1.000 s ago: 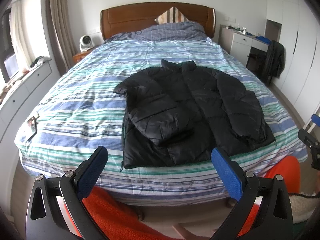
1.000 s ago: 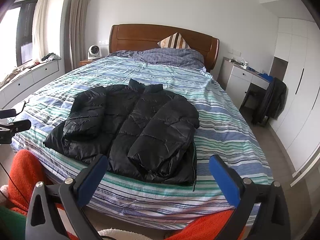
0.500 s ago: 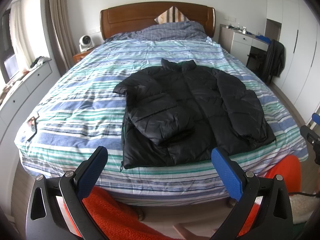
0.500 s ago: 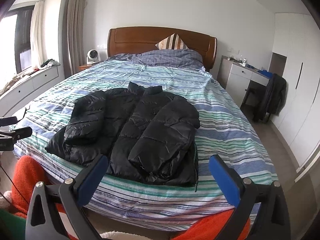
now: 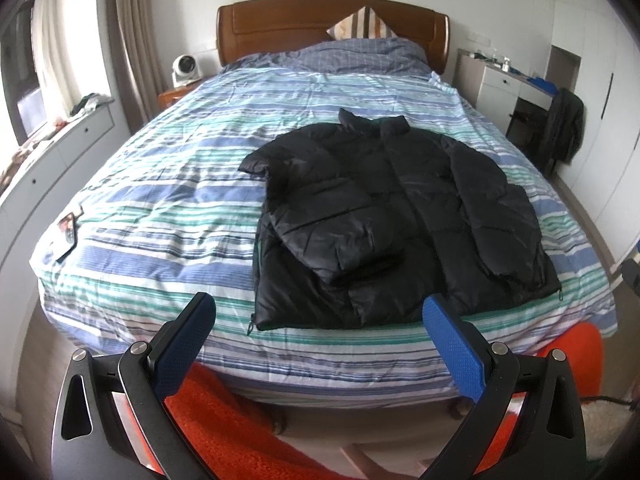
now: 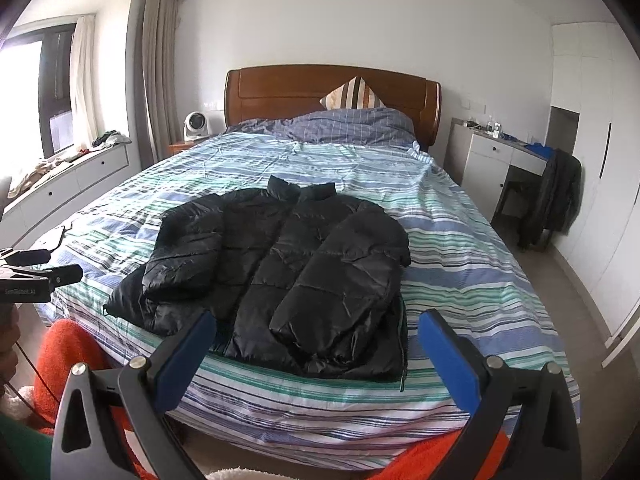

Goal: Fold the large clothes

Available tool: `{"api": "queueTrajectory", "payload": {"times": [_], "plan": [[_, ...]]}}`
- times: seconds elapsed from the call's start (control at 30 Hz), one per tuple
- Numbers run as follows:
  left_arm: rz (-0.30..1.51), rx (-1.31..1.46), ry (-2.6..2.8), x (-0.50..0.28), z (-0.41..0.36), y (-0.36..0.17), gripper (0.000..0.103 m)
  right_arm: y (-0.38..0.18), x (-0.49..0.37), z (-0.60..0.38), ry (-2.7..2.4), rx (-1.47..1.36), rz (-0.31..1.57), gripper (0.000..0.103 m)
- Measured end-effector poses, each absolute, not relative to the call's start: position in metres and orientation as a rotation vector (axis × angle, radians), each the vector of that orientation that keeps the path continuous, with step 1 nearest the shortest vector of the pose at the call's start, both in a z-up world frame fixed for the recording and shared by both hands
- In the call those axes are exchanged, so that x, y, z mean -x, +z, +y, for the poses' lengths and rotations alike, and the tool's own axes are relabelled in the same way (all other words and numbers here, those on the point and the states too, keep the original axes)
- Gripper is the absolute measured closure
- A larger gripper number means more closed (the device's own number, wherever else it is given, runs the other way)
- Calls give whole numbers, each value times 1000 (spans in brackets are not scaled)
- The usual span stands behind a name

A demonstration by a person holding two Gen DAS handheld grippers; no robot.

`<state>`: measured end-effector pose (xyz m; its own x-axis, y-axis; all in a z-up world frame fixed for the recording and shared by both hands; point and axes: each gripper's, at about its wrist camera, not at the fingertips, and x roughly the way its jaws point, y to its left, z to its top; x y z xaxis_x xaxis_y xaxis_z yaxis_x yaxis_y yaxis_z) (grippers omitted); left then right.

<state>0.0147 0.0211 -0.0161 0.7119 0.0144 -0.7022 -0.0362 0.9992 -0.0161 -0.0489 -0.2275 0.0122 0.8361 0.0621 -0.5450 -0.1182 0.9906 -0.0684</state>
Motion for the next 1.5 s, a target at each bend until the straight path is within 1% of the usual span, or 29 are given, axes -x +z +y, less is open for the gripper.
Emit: {"api": "queueTrajectory", "payload": {"times": [0.17, 0.3, 0.43, 0.53, 0.77, 0.8, 0.87, 0.9, 0.93, 0.97, 1.0, 1.17, 1.33, 1.43, 1.5], "plan": [[799, 11, 31, -14, 18, -19, 0, 12, 49, -227, 114, 147, 530, 0], [837, 40, 30, -16, 22, -22, 0, 8, 39, -231, 121, 151, 564, 0], [856, 81, 19, -20, 28, -26, 0, -5, 15, -236, 133, 233, 608, 0], [857, 82, 23, -20, 30, -26, 0, -32, -17, -236, 179, 302, 683, 0], [851, 81, 42, -16, 33, -26, 0, -118, -79, -202, 358, 547, 793, 0], [854, 83, 45, -16, 35, -27, 0, -131, -88, -199, 371, 569, 817, 2], [859, 90, 50, -17, 37, -28, 0, -146, -100, -198, 380, 571, 841, 13], [861, 90, 53, -18, 38, -28, 0, -150, -107, -202, 394, 535, 868, 40], [865, 88, 57, -19, 38, -29, 0, -149, -111, -207, 413, 489, 889, 62], [869, 85, 61, -20, 38, -30, 0, -144, -115, -214, 431, 403, 907, 71], [871, 78, 65, -20, 38, -31, 0, -132, -116, -223, 416, 332, 895, 89], [889, 77, 51, -28, 32, -36, 0, -57, -99, -272, 296, 201, 713, 91], [883, 51, 17, -30, 18, -35, 0, 16, -100, -379, 13, 72, 545, 92], [877, 25, 15, -27, 13, -34, 0, 31, -105, -447, -156, 33, 519, 92], [879, 22, 22, -26, 14, -35, 0, 25, -112, -502, -287, 7, 537, 92]]}}
